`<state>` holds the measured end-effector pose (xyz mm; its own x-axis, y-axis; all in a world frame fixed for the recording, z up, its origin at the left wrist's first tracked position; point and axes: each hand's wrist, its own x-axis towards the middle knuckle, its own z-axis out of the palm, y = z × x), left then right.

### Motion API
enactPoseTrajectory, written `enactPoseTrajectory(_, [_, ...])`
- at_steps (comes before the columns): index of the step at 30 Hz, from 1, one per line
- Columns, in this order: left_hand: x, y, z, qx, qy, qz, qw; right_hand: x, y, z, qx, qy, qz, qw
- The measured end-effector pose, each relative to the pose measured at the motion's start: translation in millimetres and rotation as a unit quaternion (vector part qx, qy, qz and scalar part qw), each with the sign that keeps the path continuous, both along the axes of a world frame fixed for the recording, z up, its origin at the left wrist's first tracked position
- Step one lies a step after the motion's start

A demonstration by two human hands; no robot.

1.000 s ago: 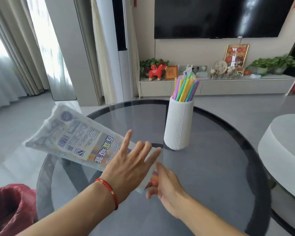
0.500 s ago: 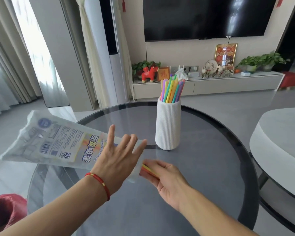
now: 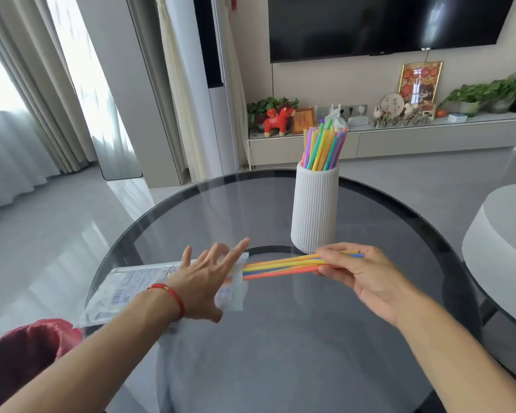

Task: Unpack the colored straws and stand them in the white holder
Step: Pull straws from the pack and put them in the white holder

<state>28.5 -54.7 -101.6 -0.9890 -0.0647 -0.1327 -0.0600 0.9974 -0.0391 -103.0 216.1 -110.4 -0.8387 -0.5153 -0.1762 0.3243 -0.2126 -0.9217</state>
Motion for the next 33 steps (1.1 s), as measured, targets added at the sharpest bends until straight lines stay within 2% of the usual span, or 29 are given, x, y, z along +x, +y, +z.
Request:
enactPoseTrajectory(2, [2, -3, 4, 0.116, -0.071, 0.009, 0.991, -4, 10, 2, 0.033, 0.050, -0.002, 0.998])
enactPoseTrajectory(3, [1, 0, 5, 0.155, -0.070, 0.003, 0.985, -5, 14, 3, 0.048, 0.073, 0.001, 0.996])
enactPoseTrajectory(6, [-11, 18, -1, 0.214, 0.047, -0.007, 0.976, -6, 20, 10, 0.056, 0.134, 0.019, 0.989])
enactPoseTrajectory(8, [-19, 32, -8, 0.143, 0.110, -0.021, 0.983, -6, 22, 14, 0.005, 0.137, 0.021, 0.990])
enactPoseTrajectory(10, [-22, 40, -17, 0.071, 0.128, -0.017, 0.989, -7, 25, 16, -0.058, 0.112, 0.022, 0.992])
enactPoseTrajectory(13, [-22, 40, -30, 0.077, 0.130, 0.004, 0.989, -10, 28, 14, -0.132, 0.041, 0.047, 0.989])
enactPoseTrajectory(15, [-21, 39, -35, 0.111, 0.133, 0.021, 0.985, -4, 23, 13, -0.094, 0.033, 0.060, 0.993])
enactPoseTrajectory(17, [-19, 40, -40, 0.127, 0.145, 0.026, 0.981, 12, 4, 6, 0.014, 0.084, 0.096, 0.992])
enactPoseTrajectory(19, [-15, 44, -47, 0.112, 0.146, 0.008, 0.983, 34, -27, -6, 0.067, 0.140, 0.115, 0.981])
enactPoseTrajectory(22, [-9, 51, -57, 0.104, 0.150, -0.007, 0.983, 54, -65, -16, 0.076, 0.193, -0.010, 0.978])
enactPoseTrajectory(27, [-5, 41, -66, 0.159, 0.164, 0.016, 0.974, 35, -49, 8, 0.180, 0.319, -0.159, 0.917])
enactPoseTrajectory(31, [-7, 39, -72, 0.155, 0.178, 0.016, 0.972, 6, -28, 45, 0.245, 0.490, -0.181, 0.817])
enactPoseTrajectory(33, [-7, 41, -73, 0.154, 0.182, 0.016, 0.971, -1, -30, 42, 0.304, 0.525, -0.163, 0.778])
